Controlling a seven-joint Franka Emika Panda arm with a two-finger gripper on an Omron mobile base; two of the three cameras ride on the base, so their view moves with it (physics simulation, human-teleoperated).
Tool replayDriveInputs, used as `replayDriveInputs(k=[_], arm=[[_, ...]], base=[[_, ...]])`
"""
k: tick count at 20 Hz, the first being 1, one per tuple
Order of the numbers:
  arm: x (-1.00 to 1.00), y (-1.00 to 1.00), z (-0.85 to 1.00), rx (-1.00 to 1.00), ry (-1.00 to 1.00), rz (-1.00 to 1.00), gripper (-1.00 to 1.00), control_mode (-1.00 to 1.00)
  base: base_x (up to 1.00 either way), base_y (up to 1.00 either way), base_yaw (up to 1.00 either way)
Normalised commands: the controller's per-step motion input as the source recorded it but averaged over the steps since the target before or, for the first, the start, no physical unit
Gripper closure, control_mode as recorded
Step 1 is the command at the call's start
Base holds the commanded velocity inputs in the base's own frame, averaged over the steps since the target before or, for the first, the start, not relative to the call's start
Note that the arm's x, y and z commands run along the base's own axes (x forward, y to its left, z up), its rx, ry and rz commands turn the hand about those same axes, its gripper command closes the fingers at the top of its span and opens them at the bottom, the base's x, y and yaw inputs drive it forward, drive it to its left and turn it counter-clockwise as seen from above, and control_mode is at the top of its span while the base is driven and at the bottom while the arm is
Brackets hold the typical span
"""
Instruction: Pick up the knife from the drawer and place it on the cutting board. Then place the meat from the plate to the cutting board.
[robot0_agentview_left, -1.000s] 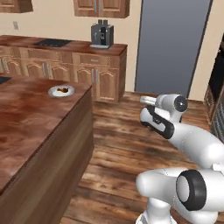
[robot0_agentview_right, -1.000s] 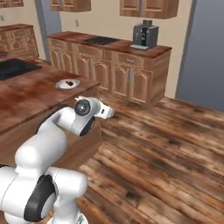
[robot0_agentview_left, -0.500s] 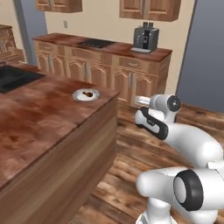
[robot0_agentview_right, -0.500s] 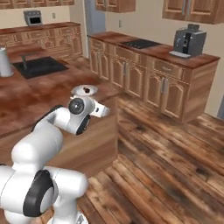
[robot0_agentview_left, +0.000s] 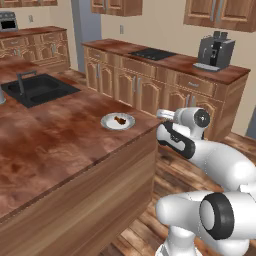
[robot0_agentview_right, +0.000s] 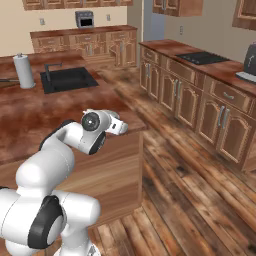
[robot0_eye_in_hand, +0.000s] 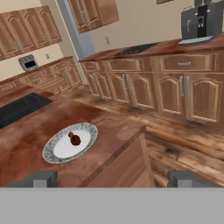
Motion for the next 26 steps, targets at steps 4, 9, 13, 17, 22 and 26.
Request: replayDriveInputs(k=[4, 9, 13, 17, 22, 26], arm=[[0.0, 0.0, 0.0, 0.0, 0.0, 0.0, -1.0, 1.0], [0.0, 0.0, 0.0, 0.0, 0.0, 0.0, -1.0, 1.0], [0.0, 0.0, 0.0, 0.0, 0.0, 0.0, -1.0, 1.0], [0.0, 0.0, 0.0, 0.0, 0.0, 0.0, -1.0, 1.0], [0.0, 0.0, 0.0, 0.0, 0.0, 0.0, -1.0, 1.0], [0.0, 0.0, 0.0, 0.0, 0.0, 0.0, -1.0, 1.0]], base=[[0.69, -0.22, 0.54], [0.57, -0.44, 0.51], [0.42, -0.77, 0.41], [0.41, -0.69, 0.45], [0.7, -0.24, 0.39], [0.87, -0.17, 0.23]])
